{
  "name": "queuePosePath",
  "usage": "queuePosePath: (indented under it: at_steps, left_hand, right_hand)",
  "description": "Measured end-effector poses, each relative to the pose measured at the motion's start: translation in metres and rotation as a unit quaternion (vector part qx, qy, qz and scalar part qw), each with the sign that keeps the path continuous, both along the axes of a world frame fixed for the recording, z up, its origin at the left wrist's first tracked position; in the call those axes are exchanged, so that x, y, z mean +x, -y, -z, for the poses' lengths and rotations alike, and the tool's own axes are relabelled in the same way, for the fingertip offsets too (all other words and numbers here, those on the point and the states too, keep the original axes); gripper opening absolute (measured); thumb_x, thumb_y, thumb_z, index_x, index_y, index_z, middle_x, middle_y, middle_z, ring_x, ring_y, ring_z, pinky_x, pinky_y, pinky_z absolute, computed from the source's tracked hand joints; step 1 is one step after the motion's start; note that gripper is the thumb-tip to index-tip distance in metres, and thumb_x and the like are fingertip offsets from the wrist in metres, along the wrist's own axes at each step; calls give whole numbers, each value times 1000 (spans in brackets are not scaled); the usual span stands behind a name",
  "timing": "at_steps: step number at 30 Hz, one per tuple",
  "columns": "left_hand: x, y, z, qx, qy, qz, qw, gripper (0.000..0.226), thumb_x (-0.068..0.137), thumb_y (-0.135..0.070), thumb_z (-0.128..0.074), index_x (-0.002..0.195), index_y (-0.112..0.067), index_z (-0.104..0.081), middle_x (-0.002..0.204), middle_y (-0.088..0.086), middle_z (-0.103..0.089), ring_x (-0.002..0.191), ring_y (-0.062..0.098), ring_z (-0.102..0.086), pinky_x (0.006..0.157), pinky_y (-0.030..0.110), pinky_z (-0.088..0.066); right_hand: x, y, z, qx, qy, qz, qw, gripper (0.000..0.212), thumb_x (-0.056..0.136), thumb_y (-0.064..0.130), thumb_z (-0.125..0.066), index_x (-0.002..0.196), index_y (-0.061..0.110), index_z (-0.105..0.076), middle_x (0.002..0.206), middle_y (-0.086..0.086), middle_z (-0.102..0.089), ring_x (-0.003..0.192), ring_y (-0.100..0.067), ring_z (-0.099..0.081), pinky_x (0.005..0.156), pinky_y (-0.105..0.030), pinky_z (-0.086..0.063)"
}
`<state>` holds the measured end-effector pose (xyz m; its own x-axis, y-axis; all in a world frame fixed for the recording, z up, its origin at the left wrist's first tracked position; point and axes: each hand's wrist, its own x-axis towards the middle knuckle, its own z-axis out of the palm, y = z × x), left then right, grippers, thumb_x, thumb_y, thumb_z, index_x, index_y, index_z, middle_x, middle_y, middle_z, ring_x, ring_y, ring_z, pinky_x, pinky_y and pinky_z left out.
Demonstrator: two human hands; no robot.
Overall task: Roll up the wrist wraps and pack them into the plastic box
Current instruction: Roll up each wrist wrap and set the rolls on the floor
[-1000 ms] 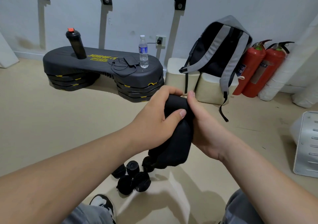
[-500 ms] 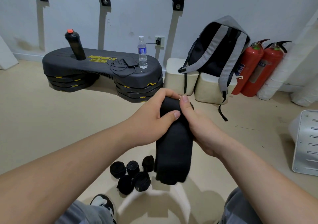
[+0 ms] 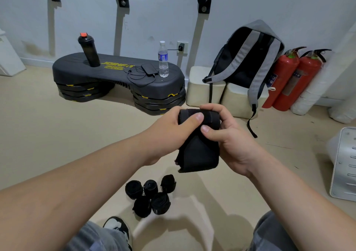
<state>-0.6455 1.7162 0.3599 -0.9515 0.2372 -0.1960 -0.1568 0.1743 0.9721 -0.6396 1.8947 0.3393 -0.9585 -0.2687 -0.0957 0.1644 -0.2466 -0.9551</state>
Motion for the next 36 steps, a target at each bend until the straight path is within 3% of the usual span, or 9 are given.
queuePosePath:
  at_steps: [4, 7, 9, 11, 13, 16, 22, 28, 36]
  left_hand:
    - [1, -1, -6, -13, -86, 7, 996, 21, 105, -29, -64, 124, -26, -57, 101, -9, -72, 93, 2, -72, 73, 20, -59]
    - [3, 1, -6, -50, -164, 24, 985, 28, 105, -20, -65, 129, -27, -53, 94, -9, -68, 75, 3, -69, 66, 25, -60]
    - [0, 4, -2, -100, -225, 35, 969, 35, 102, -21, -68, 132, -33, -52, 102, -7, -67, 76, 13, -69, 71, 39, -62]
    - [1, 5, 1, -150, -278, 68, 946, 45, 99, -17, -71, 137, -34, -54, 114, -10, -64, 80, -2, -63, 75, 26, -54]
    - [-1, 5, 4, -176, -324, 84, 926, 50, 95, -9, -73, 139, -26, -58, 126, -9, -60, 106, -6, -60, 92, 21, -50]
    - [1, 0, 7, -120, -313, 74, 939, 52, 85, -5, -73, 132, -25, -61, 129, -3, -58, 124, 12, -58, 105, 36, -52]
    - [-1, -3, -6, -19, -46, 7, 999, 60, 82, -5, -72, 134, -29, -55, 125, 1, -63, 102, 17, -68, 77, 34, -59]
    - [7, -8, -10, 18, 29, 49, 998, 19, 107, -46, -56, 119, -32, -61, 97, -16, -71, 74, -5, -72, 61, 20, -57]
    - [4, -7, -8, -9, -50, -4, 999, 24, 103, -37, -66, 122, -25, -58, 112, 0, -73, 99, 18, -77, 79, 44, -68]
  right_hand:
    - [-1, -2, -7, -37, 55, -19, 998, 53, 91, 2, -58, 141, 19, -62, 139, -18, -67, 126, -36, -66, 110, -53, -50]
    - [2, 1, -13, -73, 94, -28, 993, 43, 96, 26, -56, 134, 10, -70, 136, -22, -68, 122, -35, -68, 109, -52, -52]
    - [3, 3, -14, -62, 110, -52, 991, 48, 106, 47, -44, 133, 16, -71, 133, -16, -72, 120, -30, -71, 104, -49, -57]
    - [3, 3, -13, -45, 121, -74, 989, 62, 105, 64, -36, 137, 22, -67, 134, -12, -72, 124, -30, -70, 106, -52, -56]
    - [2, 3, -12, -38, 125, -67, 989, 67, 103, 69, -36, 140, 22, -64, 135, -10, -72, 125, -29, -70, 106, -51, -55]
    - [2, 4, -13, -40, 103, -26, 994, 57, 105, 58, -43, 141, 18, -61, 132, -13, -73, 119, -27, -73, 94, -47, -63]
    - [-1, 2, -9, -78, 49, 35, 995, 25, 104, 16, -59, 128, 22, -59, 105, -3, -77, 91, -21, -75, 74, -40, -65]
    - [-5, -4, -2, -48, 18, 24, 998, 55, 84, -27, -51, 99, 24, -66, 96, -8, -72, 86, -27, -71, 71, -40, -63]
    - [-4, -4, -8, -61, 42, 5, 997, 60, 76, 10, -64, 135, 22, -65, 128, -14, -74, 122, -37, -69, 110, -60, -50]
